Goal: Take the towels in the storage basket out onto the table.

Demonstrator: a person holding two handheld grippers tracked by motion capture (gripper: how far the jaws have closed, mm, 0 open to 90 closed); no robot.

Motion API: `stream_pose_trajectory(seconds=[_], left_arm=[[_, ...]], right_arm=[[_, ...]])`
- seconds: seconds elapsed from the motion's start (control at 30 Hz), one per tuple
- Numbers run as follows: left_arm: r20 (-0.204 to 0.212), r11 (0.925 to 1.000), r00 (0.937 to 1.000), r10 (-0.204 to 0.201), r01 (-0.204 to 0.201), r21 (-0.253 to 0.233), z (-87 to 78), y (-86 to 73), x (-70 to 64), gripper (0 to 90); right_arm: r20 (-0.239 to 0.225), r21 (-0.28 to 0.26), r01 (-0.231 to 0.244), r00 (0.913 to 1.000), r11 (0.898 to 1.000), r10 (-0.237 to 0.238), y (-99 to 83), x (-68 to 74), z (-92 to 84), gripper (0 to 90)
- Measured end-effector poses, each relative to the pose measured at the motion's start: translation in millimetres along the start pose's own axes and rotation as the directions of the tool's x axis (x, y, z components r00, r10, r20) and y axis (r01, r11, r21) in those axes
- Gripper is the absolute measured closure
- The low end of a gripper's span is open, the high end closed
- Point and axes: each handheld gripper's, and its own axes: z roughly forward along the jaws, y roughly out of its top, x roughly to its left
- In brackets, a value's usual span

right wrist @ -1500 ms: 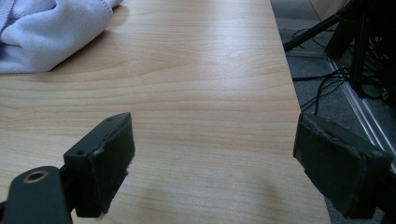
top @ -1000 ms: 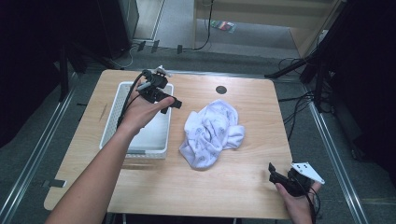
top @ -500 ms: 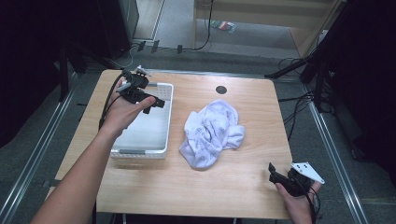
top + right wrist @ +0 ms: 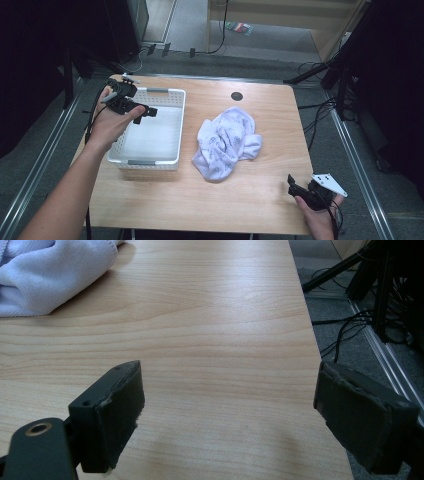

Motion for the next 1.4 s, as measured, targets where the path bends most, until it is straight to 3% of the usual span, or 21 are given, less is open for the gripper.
stream_pose_trajectory(seconds=[0.27, 0.37, 0.73, 0.87, 1.03, 1.13, 1.4], left_arm=[[-0.015, 0.9990, 0.9992, -0.037, 0.036, -0.026, -6.3, -15.5, 17.3, 0.0], [0.004, 0.9984, 0.9987, -0.051, 0.051, -0.025, -6.8, -22.0, 24.1, 0.0], [-0.010, 0.9967, 0.9981, -0.060, 0.059, -0.055, -16.7, -49.6, 39.2, 0.0], [-0.027, 0.9956, 0.9974, -0.067, 0.065, -0.067, -18.3, -62.7, 44.8, 0.0], [-0.022, 0.9931, 0.9966, -0.080, 0.077, -0.088, -22.6, -81.0, 52.1, 0.0], [0.008, 0.9907, 0.9955, -0.095, 0.095, -0.098, -28.4, -94.1, 58.8, 0.0], [0.003, 0.9846, 0.9931, -0.117, 0.116, -0.130, -38.4, -131.0, 69.5, 0.0]], right_arm=[[0.001, 0.001, -0.001, 1.0000, 1.000, 0.001, 0.0, -0.1, 0.0, 12.8], [-0.001, 0.003, -0.001, 1.0000, 1.000, 0.001, 0.0, 0.0, 0.0, 12.8], [-0.002, 0.000, -0.001, 1.0000, 1.000, 0.001, -0.1, -0.4, -0.1, 12.8], [-0.002, 0.001, -0.001, 1.0000, 1.000, 0.001, -0.1, -0.3, -0.1, 12.8], [0.000, 0.004, -0.002, 1.0000, 1.000, 0.002, 0.0, -0.1, 0.0, 12.8], [0.000, 0.004, -0.003, 1.0000, 1.000, 0.003, 0.0, -0.2, 0.1, 12.9], [0.005, 0.006, 0.002, 1.0000, 1.000, -0.002, 0.1, 0.1, 0.4, 13.0]])
